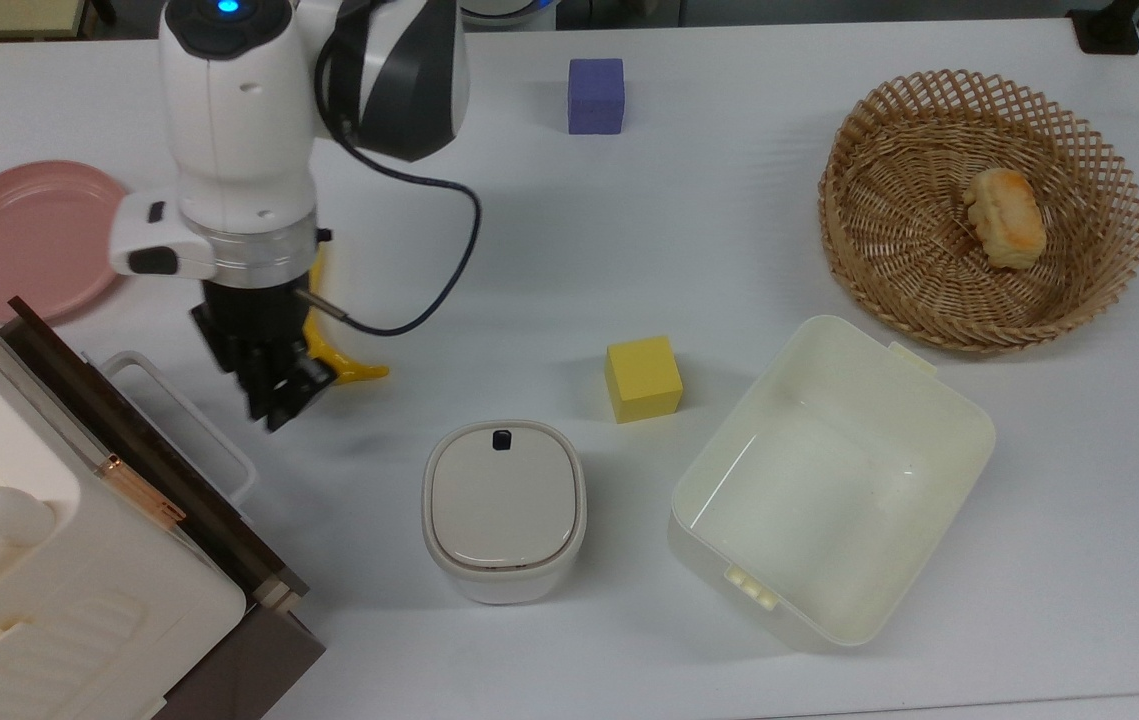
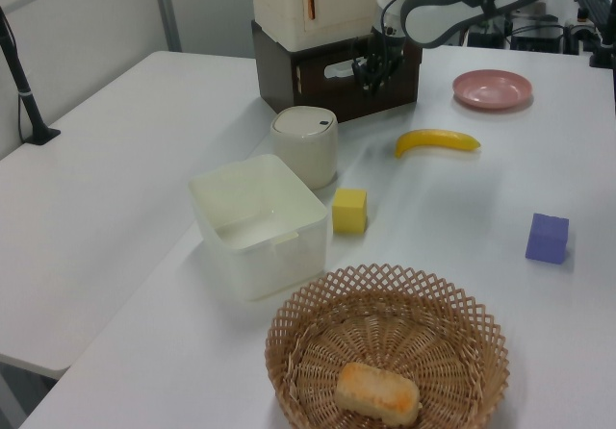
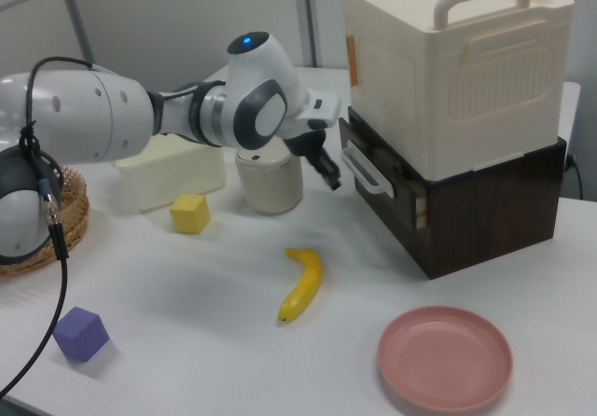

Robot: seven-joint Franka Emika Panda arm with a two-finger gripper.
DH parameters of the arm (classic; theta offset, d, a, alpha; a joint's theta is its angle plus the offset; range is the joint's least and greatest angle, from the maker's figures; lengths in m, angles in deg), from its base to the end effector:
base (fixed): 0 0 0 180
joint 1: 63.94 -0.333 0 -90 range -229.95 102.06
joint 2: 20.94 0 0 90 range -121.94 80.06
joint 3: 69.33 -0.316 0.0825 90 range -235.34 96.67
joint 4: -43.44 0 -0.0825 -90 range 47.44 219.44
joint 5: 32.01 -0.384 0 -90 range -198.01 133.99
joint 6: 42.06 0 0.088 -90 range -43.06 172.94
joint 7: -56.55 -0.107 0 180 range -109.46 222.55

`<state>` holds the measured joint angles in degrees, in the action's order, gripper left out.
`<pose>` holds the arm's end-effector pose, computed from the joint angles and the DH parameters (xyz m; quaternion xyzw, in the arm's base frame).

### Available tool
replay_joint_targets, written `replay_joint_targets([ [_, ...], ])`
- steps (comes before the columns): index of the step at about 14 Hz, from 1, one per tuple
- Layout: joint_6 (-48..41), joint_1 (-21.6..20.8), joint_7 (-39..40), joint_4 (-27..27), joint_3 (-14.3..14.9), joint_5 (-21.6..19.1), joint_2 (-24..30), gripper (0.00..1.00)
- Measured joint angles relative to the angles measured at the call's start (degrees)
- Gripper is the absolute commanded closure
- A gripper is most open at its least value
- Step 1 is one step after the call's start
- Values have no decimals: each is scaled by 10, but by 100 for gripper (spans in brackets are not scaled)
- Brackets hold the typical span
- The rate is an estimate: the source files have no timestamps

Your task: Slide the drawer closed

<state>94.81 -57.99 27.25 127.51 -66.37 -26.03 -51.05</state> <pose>0.7285 -0.1077 0.4186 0.9363 -0.2860 0.2030 0.0188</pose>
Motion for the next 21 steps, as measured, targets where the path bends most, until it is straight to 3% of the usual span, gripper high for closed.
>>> replay_joint_targets([
  [4, 87, 2, -7, -3, 25, 18, -3, 81],
  [9, 102, -1, -35, -2, 29, 57, -3, 81],
  [15, 104, 1, -47, -6, 39, 57, 12, 80],
  [17, 21, 3, -26, -7, 35, 52, 37, 79],
  [19, -132, -1, 69, -9, 12, -10, 73, 67],
  [20, -187, -4, 109, -9, 8, -28, 87, 53],
  [21, -270, -8, 168, -9, 4, -46, 110, 29],
])
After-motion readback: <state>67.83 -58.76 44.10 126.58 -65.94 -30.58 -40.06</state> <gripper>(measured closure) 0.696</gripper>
